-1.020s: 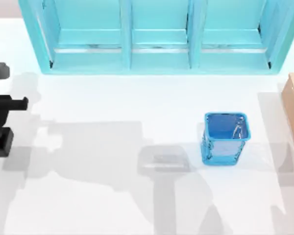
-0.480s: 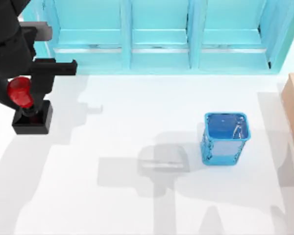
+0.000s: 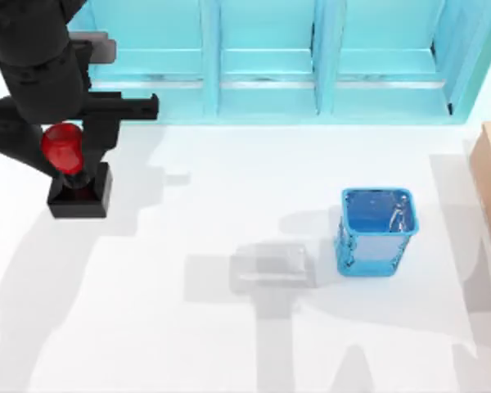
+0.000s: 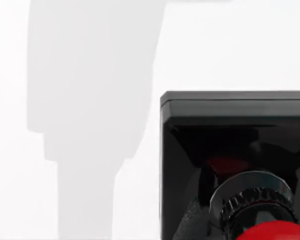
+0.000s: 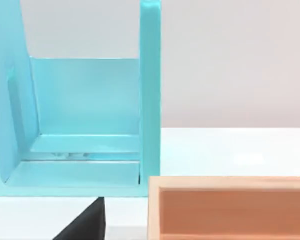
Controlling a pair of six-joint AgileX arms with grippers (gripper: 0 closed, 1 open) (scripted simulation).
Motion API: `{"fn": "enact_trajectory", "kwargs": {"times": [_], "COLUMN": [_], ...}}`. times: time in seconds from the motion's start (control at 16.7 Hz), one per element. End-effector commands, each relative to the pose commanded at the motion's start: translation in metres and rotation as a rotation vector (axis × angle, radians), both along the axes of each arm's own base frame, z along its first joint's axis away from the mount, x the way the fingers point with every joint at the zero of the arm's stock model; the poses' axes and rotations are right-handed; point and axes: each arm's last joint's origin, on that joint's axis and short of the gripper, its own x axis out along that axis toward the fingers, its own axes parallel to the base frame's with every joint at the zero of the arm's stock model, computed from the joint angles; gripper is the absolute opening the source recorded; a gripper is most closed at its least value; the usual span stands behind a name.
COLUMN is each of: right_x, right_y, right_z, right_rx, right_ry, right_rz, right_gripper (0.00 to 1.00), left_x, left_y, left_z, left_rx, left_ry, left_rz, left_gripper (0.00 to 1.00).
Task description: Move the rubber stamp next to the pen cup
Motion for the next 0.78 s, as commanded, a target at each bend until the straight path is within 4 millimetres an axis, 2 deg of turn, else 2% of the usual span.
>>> {"fn": "enact_trajectory", "kwargs": {"times": [0.12,0.3,0.42,0.54,0.66,0.78], "right_x": [0.000,0.000,0.000,0.000,0.000,0.000], "right_y": [0.000,0.000,0.000,0.000,0.000,0.000], "right_z": [0.000,0.000,0.000,0.000,0.000,0.000], "right_rx": [0.000,0.000,0.000,0.000,0.000,0.000], "right_ry": [0.000,0.000,0.000,0.000,0.000,0.000], "right_rz": [0.000,0.000,0.000,0.000,0.000,0.000], "right_gripper": [1.00,1.00,1.00,1.00,1.00,1.00], "left_x": [0.010,0.018,0.013,0.003,-0.005,-0.007], "left_y": [-0.035,-0.104,-0.151,-0.189,-0.210,-0.213], "left_z": [-0.006,-0.019,-0.029,-0.039,-0.046,-0.048], "left_rx": [0.004,0.004,-0.002,-0.005,-0.005,-0.004], "left_ry": [0.007,0.008,0.000,-0.007,-0.009,-0.010], "left_rz": [0.001,-0.001,-0.003,-0.002,-0.002,-0.002], "left_gripper": [0.00,0.00,0.00,0.00,0.00,0.00]}}
